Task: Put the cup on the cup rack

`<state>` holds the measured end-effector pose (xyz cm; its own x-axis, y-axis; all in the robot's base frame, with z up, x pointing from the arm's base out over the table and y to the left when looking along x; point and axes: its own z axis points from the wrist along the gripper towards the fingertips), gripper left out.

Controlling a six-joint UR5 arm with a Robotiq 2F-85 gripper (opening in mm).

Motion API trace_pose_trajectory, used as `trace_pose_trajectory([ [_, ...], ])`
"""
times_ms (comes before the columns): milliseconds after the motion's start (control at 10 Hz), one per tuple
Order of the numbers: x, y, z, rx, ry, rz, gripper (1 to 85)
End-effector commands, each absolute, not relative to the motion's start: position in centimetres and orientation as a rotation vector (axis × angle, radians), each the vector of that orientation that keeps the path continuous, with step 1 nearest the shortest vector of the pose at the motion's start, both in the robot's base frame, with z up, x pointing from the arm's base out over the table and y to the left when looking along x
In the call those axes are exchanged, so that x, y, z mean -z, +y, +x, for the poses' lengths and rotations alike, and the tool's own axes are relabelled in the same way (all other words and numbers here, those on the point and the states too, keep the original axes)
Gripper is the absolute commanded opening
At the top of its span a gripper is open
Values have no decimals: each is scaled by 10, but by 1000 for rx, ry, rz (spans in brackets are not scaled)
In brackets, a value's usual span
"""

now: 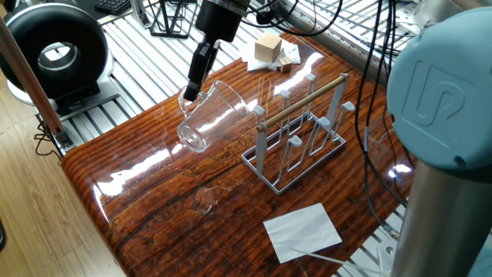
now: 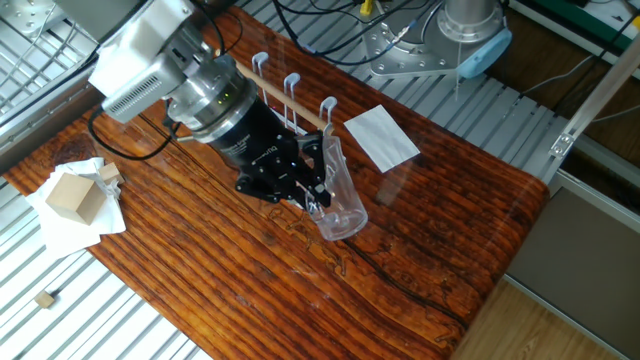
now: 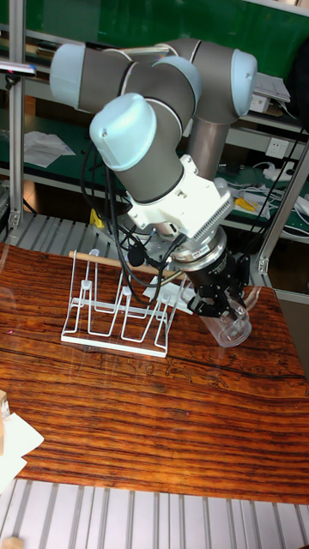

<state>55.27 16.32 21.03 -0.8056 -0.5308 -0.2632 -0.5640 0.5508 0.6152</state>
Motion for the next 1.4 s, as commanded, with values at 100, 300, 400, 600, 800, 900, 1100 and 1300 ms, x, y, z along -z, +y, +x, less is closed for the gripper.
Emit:
trace_pose_trajectory([
  [100, -201, 152, 558, -1029, 2737, -1004, 10],
  [300, -188, 141, 567, -906, 2777, -1051, 10],
  [400, -181, 135, 572, -830, 2804, -1067, 10],
  [600, -170, 130, 585, -725, 2829, -1091, 10],
  [800, -161, 128, 599, -635, 2854, -1111, 10],
  [900, -158, 124, 605, -564, 2871, -1128, 10],
  [1100, -150, 113, 618, -426, 2889, -1168, 10],
  [1300, -138, 106, 629, -349, 2891, -1185, 10],
])
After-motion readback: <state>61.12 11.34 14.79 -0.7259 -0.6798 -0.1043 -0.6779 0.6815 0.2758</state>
